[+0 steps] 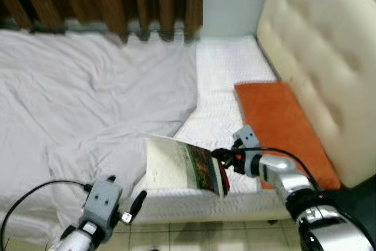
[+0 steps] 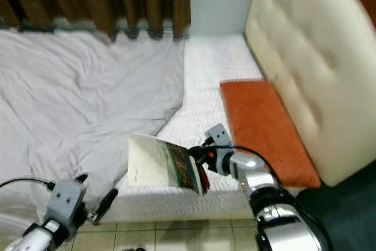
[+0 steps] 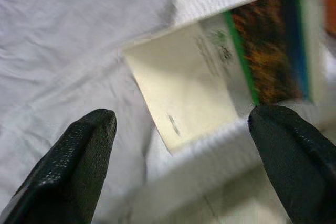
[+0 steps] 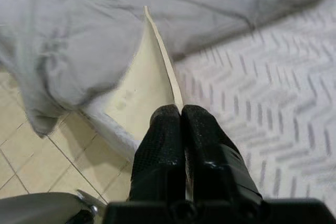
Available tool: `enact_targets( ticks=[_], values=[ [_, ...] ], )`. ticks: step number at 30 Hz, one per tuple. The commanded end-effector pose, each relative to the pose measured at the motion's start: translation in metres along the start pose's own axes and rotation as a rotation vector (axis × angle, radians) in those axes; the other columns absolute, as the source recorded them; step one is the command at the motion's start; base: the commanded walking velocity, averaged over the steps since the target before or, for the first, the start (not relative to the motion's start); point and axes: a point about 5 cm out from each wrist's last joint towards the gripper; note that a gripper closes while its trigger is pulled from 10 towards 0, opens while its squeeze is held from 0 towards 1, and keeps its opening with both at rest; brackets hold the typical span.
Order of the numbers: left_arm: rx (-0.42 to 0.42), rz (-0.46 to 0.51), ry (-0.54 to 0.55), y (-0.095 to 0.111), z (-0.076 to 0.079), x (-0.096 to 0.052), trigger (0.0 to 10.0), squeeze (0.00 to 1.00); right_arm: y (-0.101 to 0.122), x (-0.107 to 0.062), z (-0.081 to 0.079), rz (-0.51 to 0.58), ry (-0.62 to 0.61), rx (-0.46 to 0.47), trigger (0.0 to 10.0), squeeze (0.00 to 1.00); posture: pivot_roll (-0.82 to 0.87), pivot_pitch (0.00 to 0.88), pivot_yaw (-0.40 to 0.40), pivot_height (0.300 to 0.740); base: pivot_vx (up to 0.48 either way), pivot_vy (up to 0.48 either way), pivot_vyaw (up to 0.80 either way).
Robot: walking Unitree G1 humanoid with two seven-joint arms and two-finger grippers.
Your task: Clean up the room
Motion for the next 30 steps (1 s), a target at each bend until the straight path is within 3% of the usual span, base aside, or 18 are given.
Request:
enact_targets(
  ticks=[1,2,4,9,11,12,14,15,18,25,30],
  values=[
    [0.000,-0.026,0.008,0.006,-0.003,-0.019,10.0,0.00,0.000,0.001,0.006,-0.035,-0.071,-0.056,0.0,0.00,0.22,0.513,-0.020,0.740,0.000,0.000,0.00],
    [0.000,-0.026,0.008,0.006,-0.003,-0.019,10.0,0.00,0.000,0.001,0.006,-0.035,-0.071,-0.056,0.0,0.00,0.22,0.513,-0.020,0.740,0.000,0.000,0.00],
    [-0.011,-0.040,0.032,0.012,-0.005,-0.033,10.0,0.00,0.007,0.002,0.011,-0.058,-0.126,-0.163,0.0,0.00,0.24,0.554,-0.012,0.740,0.000,0.000,0.00],
    [-0.028,-0.061,0.038,0.016,0.001,-0.046,10.0,0.00,0.017,-0.003,0.023,-0.130,-0.183,-0.394,0.0,0.00,0.24,0.552,-0.020,0.740,0.000,0.000,0.00],
    [-0.043,-0.066,0.040,0.017,0.004,-0.048,10.0,0.00,0.026,-0.007,0.031,-0.149,-0.223,-0.495,0.0,0.00,0.23,0.551,-0.029,0.740,0.000,0.000,0.00],
    [-0.043,-0.066,0.040,0.017,0.004,-0.048,10.0,0.00,0.026,-0.007,0.031,-0.149,-0.223,-0.495,0.0,0.00,0.23,0.551,-0.029,0.740,0.000,0.000,0.00],
    [-0.063,-0.079,0.040,0.017,0.009,-0.050,10.0,0.00,0.043,-0.013,0.042,-0.178,-0.276,-0.670,0.0,0.00,0.22,0.551,-0.043,0.740,0.000,0.000,0.00],
    [-0.063,-0.079,0.040,0.017,0.009,-0.050,10.0,0.00,0.043,-0.013,0.042,-0.178,-0.276,-0.670,0.0,0.00,0.22,0.551,-0.043,0.740,0.000,0.000,0.00],
    [-0.075,-0.083,0.044,0.015,0.013,-0.049,10.0,0.00,0.057,-0.019,0.052,-0.200,-0.344,-0.804,0.0,0.00,0.20,0.552,-0.059,0.740,0.000,0.000,0.00],
    [-0.098,-0.083,0.049,0.014,0.020,-0.046,10.0,0.00,0.079,-0.034,0.071,-0.207,-0.491,-0.922,0.0,0.00,0.18,0.548,-0.077,0.740,0.000,0.000,0.00],
    [-0.094,-0.075,0.061,0.015,0.019,-0.044,10.0,0.00,0.100,-0.038,0.076,-0.150,-0.620,-0.984,0.0,0.00,0.19,0.555,-0.083,0.740,0.000,0.000,0.00]
  ],
)
Point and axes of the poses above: a point about 5 cm out from each wrist's last joint towards the gripper, its own x axis pointing out of the wrist towards the gripper, its own y axis along the axis of the wrist's last joint, z = x × y, and after that the axes turned 5 degrees about -x, right-handed
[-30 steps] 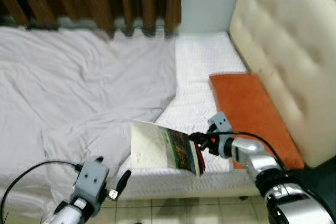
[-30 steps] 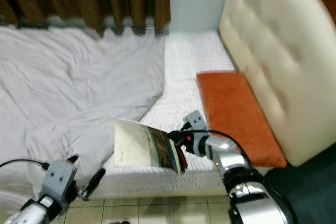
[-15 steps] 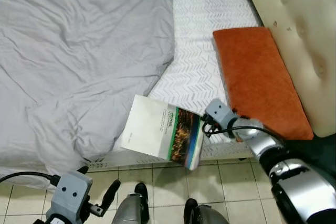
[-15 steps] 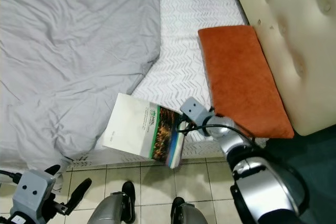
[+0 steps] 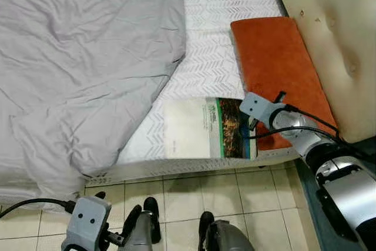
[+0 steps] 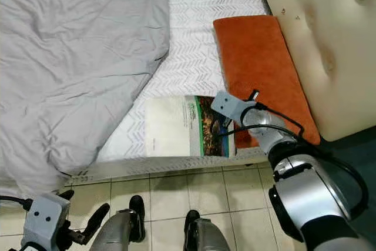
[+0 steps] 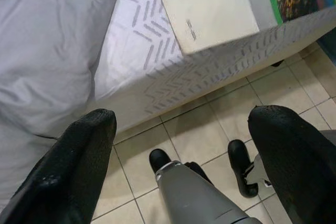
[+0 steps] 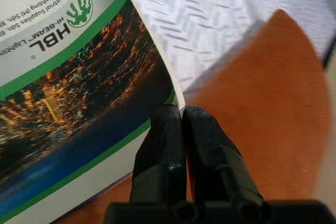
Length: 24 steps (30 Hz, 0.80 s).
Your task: Clean up the room
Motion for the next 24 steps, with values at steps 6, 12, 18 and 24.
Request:
enact_targets(
  ticks=[6,12,18,24],
  values=[
    [0.010,-0.005,0.012,0.001,0.003,-0.005,10.0,0.00,0.019,0.005,0.018,0.037,-0.112,-0.063,0.0,0.00,0.20,0.558,-0.083,0.740,0.000,0.000,0.00],
    [0.012,-0.004,0.025,0.002,0.003,-0.009,10.0,0.00,0.036,0.010,0.019,0.080,-0.134,-0.151,0.0,0.00,0.22,0.557,-0.087,0.740,0.000,0.000,0.00],
    [0.003,-0.006,0.039,0.001,0.006,-0.012,10.0,0.00,0.047,0.013,0.020,0.107,-0.139,-0.266,0.0,0.00,0.22,0.558,-0.105,0.740,0.000,0.000,0.00],
    [-0.005,-0.001,0.045,0.000,0.010,-0.012,10.0,0.00,0.055,0.014,0.023,0.133,-0.171,-0.322,3.4,0.04,0.21,0.557,-0.113,0.740,0.000,0.000,0.00]
  ],
)
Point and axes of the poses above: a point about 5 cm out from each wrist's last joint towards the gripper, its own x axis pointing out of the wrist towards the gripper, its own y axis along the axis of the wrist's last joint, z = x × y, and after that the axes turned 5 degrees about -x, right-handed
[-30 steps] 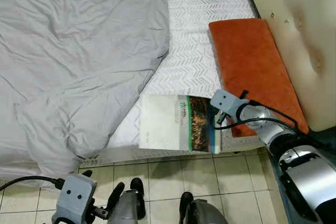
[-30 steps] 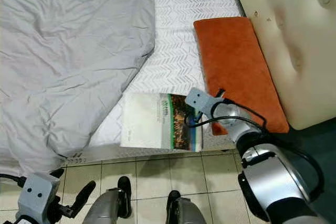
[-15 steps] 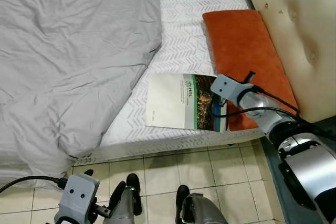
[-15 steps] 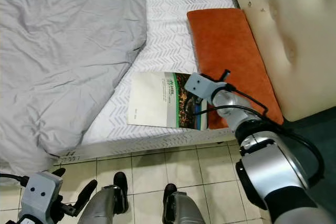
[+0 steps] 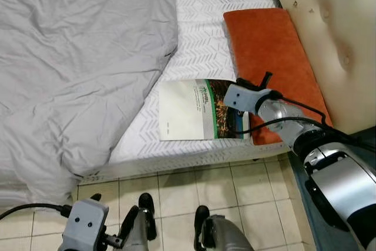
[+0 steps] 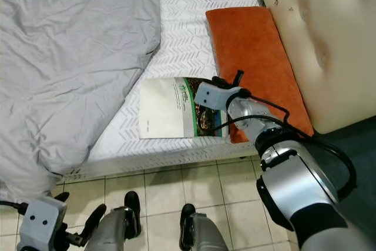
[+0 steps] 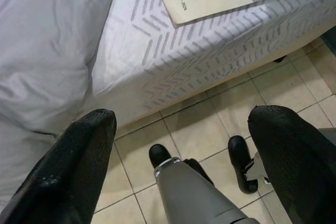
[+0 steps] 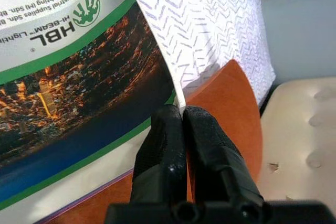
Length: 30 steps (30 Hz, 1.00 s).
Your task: Clean up the room
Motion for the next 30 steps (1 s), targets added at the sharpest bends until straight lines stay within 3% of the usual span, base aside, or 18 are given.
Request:
enact_targets(
  ticks=[1,2,3,14,20,22,24,25,28,29,30],
  values=[
    [0.000,-0.002,-0.008,0.001,0.007,-0.006,10.0,0.00,0.009,0.005,0.016,0.032,-0.037,-0.055,10.0,0.40,0.21,0.557,-0.113,0.740,0.000,0.000,0.00],
    [0.000,-0.002,-0.007,0.001,0.007,-0.006,10.0,0.00,0.009,0.005,0.016,0.034,-0.041,-0.050,10.0,0.64,0.21,0.559,-0.121,0.740,0.000,0.000,0.00],
    [-0.001,-0.002,-0.006,0.001,0.007,-0.007,10.0,0.00,0.011,0.005,0.017,0.039,-0.047,-0.060,10.0,1.00,0.21,0.559,-0.121,0.740,0.000,0.000,0.00],
    [-0.012,-0.003,-0.005,-0.001,0.012,-0.005,10.0,0.00,0.022,0.007,0.027,0.110,-0.129,-0.132,10.0,1.00,0.19,0.562,-0.123,0.740,0.000,0.000,0.00],
    [-0.016,0.006,-0.005,0.000,0.014,0.000,10.0,0.00,0.031,0.007,0.044,0.171,-0.204,-0.061,10.0,1.00,0.18,0.554,-0.132,0.740,0.000,0.000,0.00],
    [-0.019,0.013,-0.001,0.000,0.014,0.002,10.0,0.00,0.033,0.007,0.051,0.195,-0.232,0.000,10.0,1.00,0.18,0.552,-0.133,0.740,0.000,0.000,0.00],
    [-0.020,0.019,0.006,-0.001,0.015,0.004,10.0,0.00,0.033,0.005,0.059,0.221,-0.268,0.151,10.0,1.00,0.18,0.544,-0.138,0.740,0.000,0.000,0.00],
    [-0.022,0.017,0.010,-0.003,0.016,0.008,10.0,0.00,0.032,0.004,0.057,0.221,-0.268,0.249,10.0,1.00,0.16,0.529,-0.150,0.740,0.000,0.000,0.00],
    [-0.049,0.034,0.037,-0.006,0.019,0.020,10.0,0.00,0.022,0.000,0.040,0.243,-0.266,0.669,10.0,1.00,0.15,0.461,-0.158,0.740,0.000,0.000,0.00],
    [-0.056,0.037,0.040,-0.007,0.020,0.023,10.0,0.00,0.019,-0.002,0.035,0.242,-0.267,0.735,10.0,1.00,0.15,0.461,-0.158,0.740,0.000,0.000,0.00],
    [-0.059,0.045,0.046,-0.008,0.019,0.031,10.0,0.00,0.012,-0.006,0.023,0.226,-0.267,0.824,10.0,1.00,0.15,0.401,-0.162,0.740,0.000,0.000,0.00]
  ],
)
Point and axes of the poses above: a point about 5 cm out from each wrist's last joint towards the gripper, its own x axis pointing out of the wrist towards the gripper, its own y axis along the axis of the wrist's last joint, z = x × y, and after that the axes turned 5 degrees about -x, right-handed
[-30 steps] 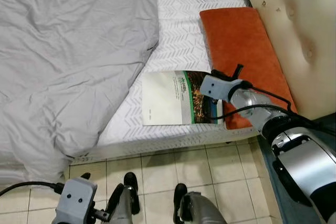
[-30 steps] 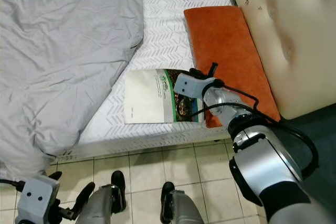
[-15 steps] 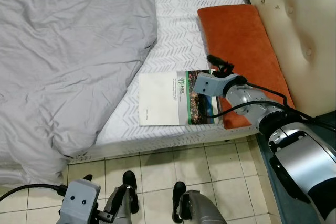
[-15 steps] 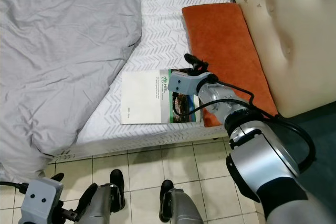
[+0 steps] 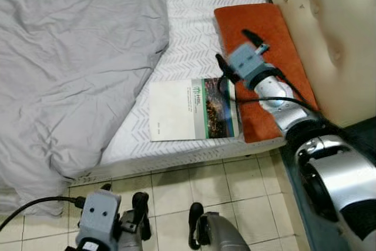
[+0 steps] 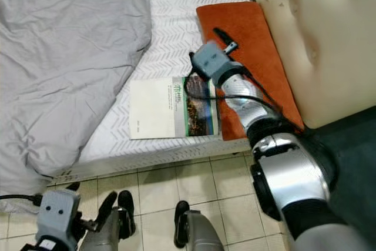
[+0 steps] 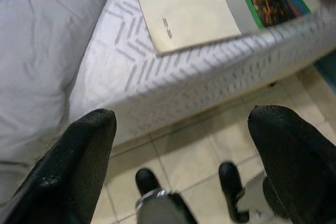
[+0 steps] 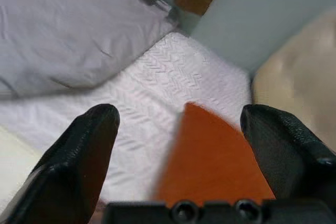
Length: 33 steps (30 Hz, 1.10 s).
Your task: Clean up the room
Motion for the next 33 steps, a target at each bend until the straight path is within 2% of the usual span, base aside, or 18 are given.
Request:
enact_targets(
  ticks=[1,2,3,4,5,7,8,9,10,11,12,17,18,19,20,22,27,33],
  values=[
    [-0.007,-0.053,0.009,-0.014,0.002,0.000,10.0,0.00,-0.021,-0.015,-0.005,-0.059,-0.007,0.112,10.0,1.00,0.15,0.401,-0.162,0.740,0.000,0.000,0.00],
    [-0.009,-0.045,0.014,-0.015,0.002,0.006,10.0,0.00,-0.032,-0.023,-0.007,-0.082,-0.033,0.177,10.0,1.00,0.15,0.379,-0.158,0.740,0.000,0.000,0.00],
    [-0.011,-0.030,0.028,-0.018,-0.001,0.023,10.0,0.00,-0.056,-0.045,-0.012,-0.143,-0.093,0.308,10.0,1.00,0.14,0.289,-0.156,0.740,0.000,0.000,0.00],
    [-0.011,-0.030,0.028,-0.018,-0.001,0.023,10.0,0.00,-0.056,-0.045,-0.012,-0.143,-0.093,0.308,10.0,1.00,0.14,0.289,-0.156,0.740,0.000,0.000,0.00],
    [-0.009,-0.017,0.036,-0.020,-0.004,0.034,10.0,0.00,-0.072,-0.062,-0.013,-0.190,-0.160,0.383,10.0,1.00,0.13,0.236,-0.154,0.740,0.000,0.000,0.00],
    [-0.006,-0.009,0.040,-0.019,-0.006,0.038,10.0,0.00,-0.078,-0.069,-0.011,-0.205,-0.192,0.420,10.0,1.00,0.13,0.236,-0.154,0.740,0.000,0.000,0.00],
    [-0.001,0.007,0.042,-0.018,-0.009,0.045,10.0,0.00,-0.087,-0.080,-0.011,-0.230,-0.253,0.484,10.0,1.00,0.12,0.140,-0.149,0.740,0.000,0.000,0.00],
    [0.018,0.030,0.042,-0.014,-0.013,0.053,10.0,0.00,-0.094,-0.096,-0.013,-0.246,-0.337,0.573,10.0,1.00,0.11,0.095,-0.145,0.740,0.000,0.000,0.00],
    [0.018,0.030,0.042,-0.014,-0.013,0.053,10.0,0.00,-0.094,-0.096,-0.013,-0.246,-0.337,0.573,10.0,1.00,0.11,0.095,-0.145,0.740,0.000,0.000,0.00],
    [0.031,0.043,0.045,-0.012,-0.018,0.063,10.0,0.00,-0.099,-0.108,-0.018,-0.265,-0.384,0.643,10.0,1.00,0.09,0.058,-0.129,0.740,0.000,0.000,0.00],
    [0.015,0.049,0.072,-0.011,-0.027,0.080,10.0,0.00,-0.111,-0.132,-0.036,-0.333,-0.437,0.749,10.0,1.00,0.06,0.000,-0.111,0.740,0.000,0.000,0.00],
    [-0.020,0.071,0.093,-0.009,-0.031,0.100,10.0,0.00,-0.114,-0.155,-0.058,-0.376,-0.396,0.781,10.0,1.00,0.04,0.000,-0.083,0.740,0.000,0.000,0.00],
    [-0.033,0.099,0.101,-0.003,-0.031,0.107,10.0,0.00,-0.116,-0.178,-0.072,-0.421,-0.376,0.771,10.0,0.48,0.03,0.000,-0.075,0.740,0.000,0.000,0.00],
    [-0.033,0.099,0.101,-0.003,-0.031,0.107,10.0,0.00,-0.116,-0.178,-0.072,-0.421,-0.376,0.771,10.0,0.48,0.03,0.000,-0.075,0.740,0.000,0.000,0.00],
    [-0.043,0.106,0.102,0.000,-0.031,0.110,10.0,0.00,-0.117,-0.188,-0.078,-0.442,-0.356,0.757,10.0,0.00,0.01,0.000,-0.059,0.740,0.000,0.000,0.00],
    [-0.055,0.119,0.077,0.005,-0.024,0.121,10.0,0.00,-0.119,-0.209,-0.086,-0.502,-0.323,0.747,10.0,0.00,-0.01,0.000,-0.036,0.740,0.000,0.000,0.00],
    [-0.041,0.121,0.047,0.007,-0.017,0.135,10.0,0.00,-0.118,-0.211,-0.087,-0.518,-0.277,0.690,10.0,0.00,-0.03,0.000,-0.014,0.740,0.000,0.100,0.00],
    [-0.024,0.115,0.045,0.002,-0.017,0.137,10.0,0.00,-0.117,-0.215,-0.082,-0.545,-0.273,0.670,10.0,0.00,-0.03,0.000,-0.018,0.740,0.000,0.426,0.00]
  ],
)
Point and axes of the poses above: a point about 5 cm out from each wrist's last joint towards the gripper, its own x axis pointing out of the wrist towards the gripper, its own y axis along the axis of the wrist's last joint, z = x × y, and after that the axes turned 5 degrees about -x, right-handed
